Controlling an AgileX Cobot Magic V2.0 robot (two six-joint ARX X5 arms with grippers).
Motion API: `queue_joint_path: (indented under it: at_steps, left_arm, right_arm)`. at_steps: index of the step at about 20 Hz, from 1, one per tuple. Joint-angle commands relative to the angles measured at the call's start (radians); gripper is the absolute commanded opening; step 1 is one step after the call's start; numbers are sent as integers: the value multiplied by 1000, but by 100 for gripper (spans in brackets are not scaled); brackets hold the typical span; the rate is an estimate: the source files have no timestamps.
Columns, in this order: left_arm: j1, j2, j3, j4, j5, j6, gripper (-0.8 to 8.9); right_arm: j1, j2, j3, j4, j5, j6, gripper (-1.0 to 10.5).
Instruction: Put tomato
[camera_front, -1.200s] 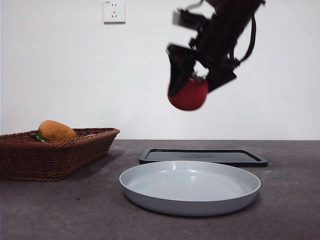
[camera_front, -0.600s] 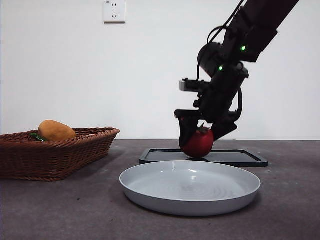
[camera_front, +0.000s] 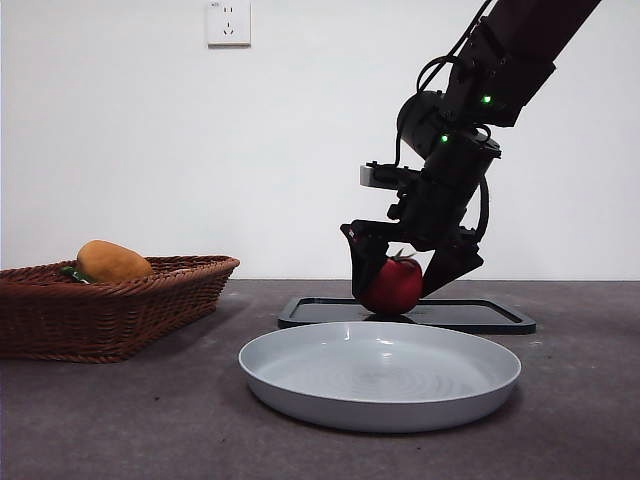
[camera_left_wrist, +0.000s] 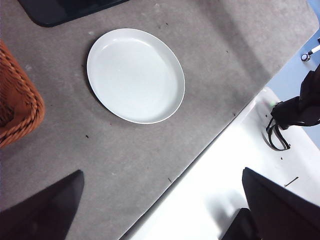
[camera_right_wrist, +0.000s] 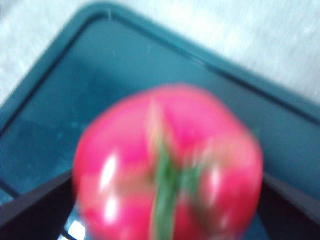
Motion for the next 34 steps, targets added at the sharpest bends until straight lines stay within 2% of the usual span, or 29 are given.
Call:
queue_joint_path:
  at_steps: [1,9,12,16,23,27,34]
  left_arm:
    - [-4,4,24,11,5,7,496]
    - [-4,4,24,11,6,7,496]
    - [-4,4,24,11,5,8,496]
    - [-4,4,24,11,6,8,496]
    - [-4,4,24,19,6,8,496]
    - [-4,4,24,19,5,8,496]
    - [-4,4,24,19,6,8,496]
  right_arm:
    - [6,3,23,8,-2,-2,549]
    - [5,-171,23,-134,-2,0,549]
    - [5,-310,23,-203,-4,0,549]
    - [6,-535,23,-375,-15,-9,549]
    - [10,-798,5,-613,-128,-10,548]
    - [50,-929,-108,-650,-163,-4,548]
    - [183,-1160,-411,-649,-163,82,547]
